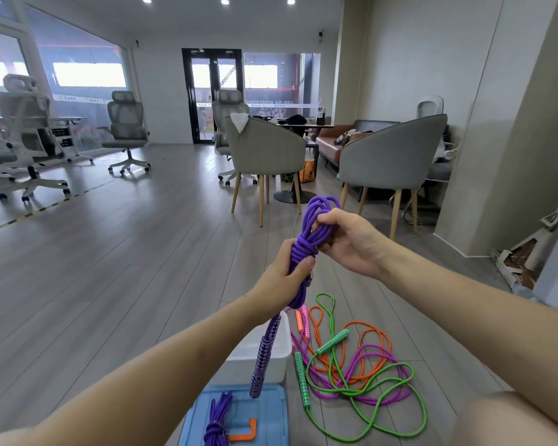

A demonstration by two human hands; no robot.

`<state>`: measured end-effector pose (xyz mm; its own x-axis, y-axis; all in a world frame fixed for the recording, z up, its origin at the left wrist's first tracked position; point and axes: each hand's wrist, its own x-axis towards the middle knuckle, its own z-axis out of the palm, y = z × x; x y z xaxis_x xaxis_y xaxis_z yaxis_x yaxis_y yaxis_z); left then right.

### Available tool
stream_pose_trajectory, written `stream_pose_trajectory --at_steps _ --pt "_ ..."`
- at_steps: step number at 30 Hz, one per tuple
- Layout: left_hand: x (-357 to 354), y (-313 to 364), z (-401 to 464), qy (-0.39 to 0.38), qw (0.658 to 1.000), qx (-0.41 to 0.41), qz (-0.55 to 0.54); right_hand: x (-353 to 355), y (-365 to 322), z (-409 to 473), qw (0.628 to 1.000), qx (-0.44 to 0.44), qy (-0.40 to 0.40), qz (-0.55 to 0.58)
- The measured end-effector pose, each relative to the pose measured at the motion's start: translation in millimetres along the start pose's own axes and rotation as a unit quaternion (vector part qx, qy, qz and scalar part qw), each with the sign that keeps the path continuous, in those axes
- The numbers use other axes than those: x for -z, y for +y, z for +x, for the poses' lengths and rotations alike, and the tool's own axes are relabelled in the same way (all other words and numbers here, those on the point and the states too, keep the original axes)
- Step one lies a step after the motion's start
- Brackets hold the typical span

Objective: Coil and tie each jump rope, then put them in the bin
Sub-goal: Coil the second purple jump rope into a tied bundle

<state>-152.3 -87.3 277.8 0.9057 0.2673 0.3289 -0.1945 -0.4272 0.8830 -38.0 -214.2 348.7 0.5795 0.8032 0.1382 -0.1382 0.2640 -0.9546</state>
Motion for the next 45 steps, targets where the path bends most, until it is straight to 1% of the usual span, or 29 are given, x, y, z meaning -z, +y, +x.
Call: stream_pose_trajectory --at_steps 5,9,12,15,18,22,26,28,30,32,35,37,40,43,45 --pt "7.5 0.9 3.3 0.004 1.0 -0.022 0.021 2.5 -2.1 3.3 1.0 0.023 -0.011 -0.013" --pt "5.7 2.7 0.9 -0.023 0.997 -0.029 0.068 -7.4 -4.5 9.2 0.999 0.024 0.043 -0.022" --pt "0.5 6.2 -1.7 -0.02 0.996 -0.037 0.083 -9.6 -7.7 12.1 0.997 -0.004 0.063 -0.031" --pt "2.2 5.3 -2.8 -0.022 0.997 -0.028 0.072 -6.8 -9.5 8.8 0.998 -0.034 0.037 -0.037" --pt "3.3 6.0 -5.5 -0.016 0.999 -0.015 0.023 -7.3 -16.1 4.8 0.997 -0.067 -0.035 -0.021" --pt "7.1 17.0 -13.8 -0.018 0.999 -0.011 -0.035 -10.4 -24.0 1.0 0.992 -0.075 -0.104 0.012" --pt "13.3 27.2 -32.9 -0.04 0.997 0.025 -0.069 -19.0 -29.9 -3.1 0.989 -0.08 -0.123 0.029" --pt "18.5 24.5 -45.9 -0.064 0.995 0.047 -0.058 -24.7 -33.5 -4.7 0.988 -0.081 -0.122 0.042" --pt "23.9 16.9 -59.7 -0.073 0.995 0.065 -0.036 -31.0 -32.2 -8.0 0.99 -0.081 -0.108 0.04" --pt "28.0 8.6 -72.6 -0.061 0.995 0.073 -0.004 -37.7 -27.2 -11.2 0.993 -0.072 -0.083 0.031" --pt "25.2 -4.2 -93.3 -0.049 0.996 0.079 -0.013 -46.6 -25.4 -11.8 0.996 -0.054 -0.048 0.054" --pt "19.0 -13.7 -105.9 -0.032 0.996 0.081 0.0 -48.1 -27.5 -8.2 0.996 -0.054 -0.033 0.062" --pt "9.1 -30.9 -116.1 0.023 0.994 0.105 -0.018 -48.5 -11.6 -3.3 0.998 -0.067 0.01 0.009" --pt "0.8 -52.1 -120.7 0.064 0.988 0.143 -0.017 -48.8 33.3 -3.7 0.993 -0.082 0.08 -0.042" --pt "-3.9 -69.8 -125.5 0.078 0.983 0.167 -0.004 -45.1 65.1 -6.1 0.986 -0.082 0.107 -0.095"
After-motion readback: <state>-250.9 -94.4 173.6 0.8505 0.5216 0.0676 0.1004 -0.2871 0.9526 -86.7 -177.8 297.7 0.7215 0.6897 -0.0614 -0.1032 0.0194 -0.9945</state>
